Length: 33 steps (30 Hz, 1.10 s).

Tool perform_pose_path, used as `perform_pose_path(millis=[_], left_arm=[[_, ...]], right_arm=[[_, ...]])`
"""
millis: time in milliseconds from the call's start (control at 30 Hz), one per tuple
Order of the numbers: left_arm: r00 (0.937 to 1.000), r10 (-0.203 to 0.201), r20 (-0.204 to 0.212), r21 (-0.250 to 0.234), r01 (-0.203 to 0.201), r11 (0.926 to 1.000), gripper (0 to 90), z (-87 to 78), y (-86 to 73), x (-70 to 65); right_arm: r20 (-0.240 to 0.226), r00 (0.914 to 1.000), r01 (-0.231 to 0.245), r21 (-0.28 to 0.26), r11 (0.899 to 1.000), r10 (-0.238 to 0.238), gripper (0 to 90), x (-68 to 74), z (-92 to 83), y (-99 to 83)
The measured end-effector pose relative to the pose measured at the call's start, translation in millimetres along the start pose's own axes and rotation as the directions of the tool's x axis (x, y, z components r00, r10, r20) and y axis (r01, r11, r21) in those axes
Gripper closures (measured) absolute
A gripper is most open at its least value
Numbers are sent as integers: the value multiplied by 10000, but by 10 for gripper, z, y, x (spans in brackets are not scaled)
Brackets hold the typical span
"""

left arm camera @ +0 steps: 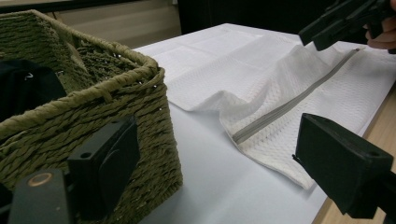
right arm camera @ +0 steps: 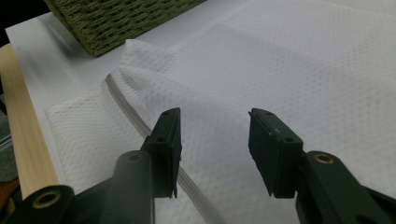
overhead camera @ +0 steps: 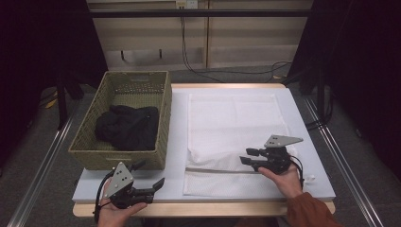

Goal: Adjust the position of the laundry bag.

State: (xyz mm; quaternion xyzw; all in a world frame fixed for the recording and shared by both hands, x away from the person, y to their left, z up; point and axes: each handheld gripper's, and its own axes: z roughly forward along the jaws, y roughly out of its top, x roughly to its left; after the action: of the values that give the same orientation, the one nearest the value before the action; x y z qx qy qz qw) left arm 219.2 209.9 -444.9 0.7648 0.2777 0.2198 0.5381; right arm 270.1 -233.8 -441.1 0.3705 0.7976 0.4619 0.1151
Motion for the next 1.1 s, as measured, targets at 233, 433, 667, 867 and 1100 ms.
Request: perform_pose_path(millis=[233,433,667,867,1100], left_arm=[[10000,-55,34,-55,55,10000,141,1,-1,3],[9999,-148,81,-42,148,9999,141,10,-5,8],[9999,-123,28,2,123,9999,142,5,-4,9],[9999,-122,86,-44,122,9999,142,7,-3,9],[9999,-96,111,-35,97,9999,142,8,-3,11]], right_arm=[[-505,9976,501,355,9981,-483,573,165,256,137],[-918,9940,644,540,9965,-592,600,261,463,233],[-1265,9889,873,735,9935,-775,612,355,756,372],[-1345,9878,897,822,9926,-782,622,388,1021,555],[-1298,9877,1015,1101,9887,-870,604,431,1325,736]])
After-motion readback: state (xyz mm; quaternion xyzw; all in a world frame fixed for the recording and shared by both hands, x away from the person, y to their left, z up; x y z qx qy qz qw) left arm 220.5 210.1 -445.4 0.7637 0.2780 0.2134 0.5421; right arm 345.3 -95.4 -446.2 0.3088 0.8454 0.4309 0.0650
